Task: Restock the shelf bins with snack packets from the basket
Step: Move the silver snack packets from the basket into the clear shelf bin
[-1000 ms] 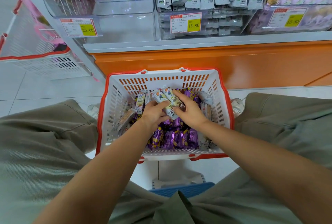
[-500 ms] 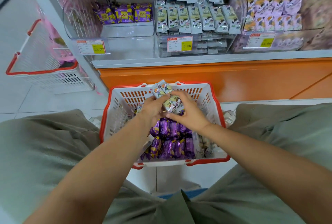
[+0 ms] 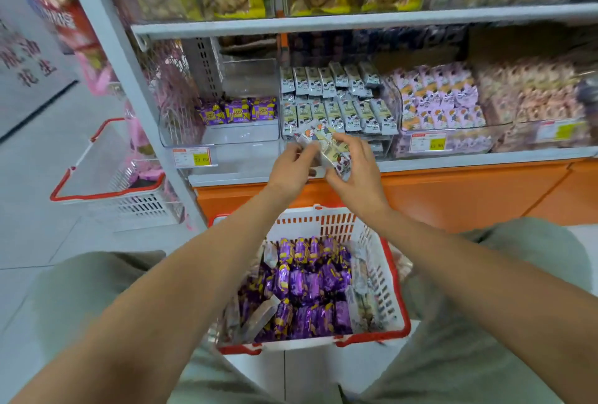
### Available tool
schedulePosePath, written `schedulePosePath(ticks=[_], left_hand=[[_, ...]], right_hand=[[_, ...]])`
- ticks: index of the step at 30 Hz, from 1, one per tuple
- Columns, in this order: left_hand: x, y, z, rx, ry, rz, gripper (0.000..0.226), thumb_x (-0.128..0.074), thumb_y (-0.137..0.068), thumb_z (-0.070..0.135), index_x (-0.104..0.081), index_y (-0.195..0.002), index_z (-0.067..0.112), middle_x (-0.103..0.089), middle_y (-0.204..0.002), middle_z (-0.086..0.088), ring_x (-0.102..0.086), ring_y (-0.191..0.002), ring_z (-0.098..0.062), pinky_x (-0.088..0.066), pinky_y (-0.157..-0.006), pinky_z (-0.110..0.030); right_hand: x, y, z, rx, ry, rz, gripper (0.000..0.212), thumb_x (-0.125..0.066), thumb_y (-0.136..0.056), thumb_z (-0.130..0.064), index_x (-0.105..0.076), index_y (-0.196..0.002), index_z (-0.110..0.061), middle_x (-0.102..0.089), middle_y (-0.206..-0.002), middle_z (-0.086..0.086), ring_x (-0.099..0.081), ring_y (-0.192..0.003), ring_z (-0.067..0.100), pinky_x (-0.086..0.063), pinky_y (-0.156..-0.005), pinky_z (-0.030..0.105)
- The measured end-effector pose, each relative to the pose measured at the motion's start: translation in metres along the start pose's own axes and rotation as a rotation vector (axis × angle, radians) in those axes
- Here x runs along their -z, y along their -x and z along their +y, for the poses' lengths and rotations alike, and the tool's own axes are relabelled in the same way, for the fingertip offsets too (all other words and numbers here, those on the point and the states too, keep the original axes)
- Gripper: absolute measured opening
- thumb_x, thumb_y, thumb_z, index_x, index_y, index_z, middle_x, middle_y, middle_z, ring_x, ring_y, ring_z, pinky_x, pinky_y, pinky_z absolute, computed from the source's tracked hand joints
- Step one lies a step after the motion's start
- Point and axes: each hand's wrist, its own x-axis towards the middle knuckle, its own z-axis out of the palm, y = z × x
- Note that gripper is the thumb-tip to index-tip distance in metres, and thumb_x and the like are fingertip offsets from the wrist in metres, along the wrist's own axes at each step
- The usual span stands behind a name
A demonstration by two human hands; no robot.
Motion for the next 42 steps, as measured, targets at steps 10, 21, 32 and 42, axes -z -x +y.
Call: schedulePosePath(ticks=[10,21,32,42], left_hand=[[0.039,-0.060,0.030,-0.466,-1.150,0.114,0.060,-0.060,-0.090,0.031,-0.039,-0.142,0.010,-0.037,-0.149,-0.011,-0.031,-0.137,-0.029,-0.027,-0.113,-0.042],[0.054,-0.074,0.006,-0.388,-1.219,-0.025,0.089,-0.058,-0.093,0.032,0.001,-0.153,0.003,-0.008,-0.161,-0.015,-0.012,-0.148,-0.028,-0.017,-0.118,-0.037],[0.058,-0.074,0.001,-0.409,-1.160,-0.019,0.084,-0.054,-0.095,0.032,-0.001,-0.154,0.006,-0.008,-0.162,-0.010,-0.015,-0.148,-0.024,-0.025,-0.115,-0.037],[0.068,-0.040,-0.025,-0.640,-1.047,0.170,0.055,-0.058,-0.080,0.011,-0.047,-0.133,0.001,-0.053,-0.117,-0.017,-0.053,-0.102,-0.036,-0.046,-0.084,-0.044]], right_hand=[[0.027,-0.081,0.000,-0.130,0.151,0.057,0.051,-0.062,-0.090,-0.023,-0.043,-0.137,-0.013,-0.048,-0.133,0.007,-0.045,-0.121,0.023,-0.038,-0.096,0.030],[-0.044,-0.137,-0.018,-0.185,0.369,-0.071,0.050,-0.060,-0.091,-0.037,-0.048,-0.131,-0.011,-0.057,-0.122,0.014,-0.054,-0.112,0.031,-0.044,-0.090,0.039],[-0.053,-0.126,-0.017,-0.166,0.276,-0.264,0.059,-0.063,-0.085,-0.035,-0.034,-0.131,-0.012,-0.051,-0.110,0.001,-0.053,-0.108,0.025,-0.023,-0.103,0.040],[-0.033,-0.081,-0.017,0.122,0.148,-0.042,0.045,-0.056,-0.085,-0.019,-0.047,-0.129,-0.013,-0.051,-0.126,0.003,-0.046,-0.118,0.021,-0.035,-0.103,0.042]])
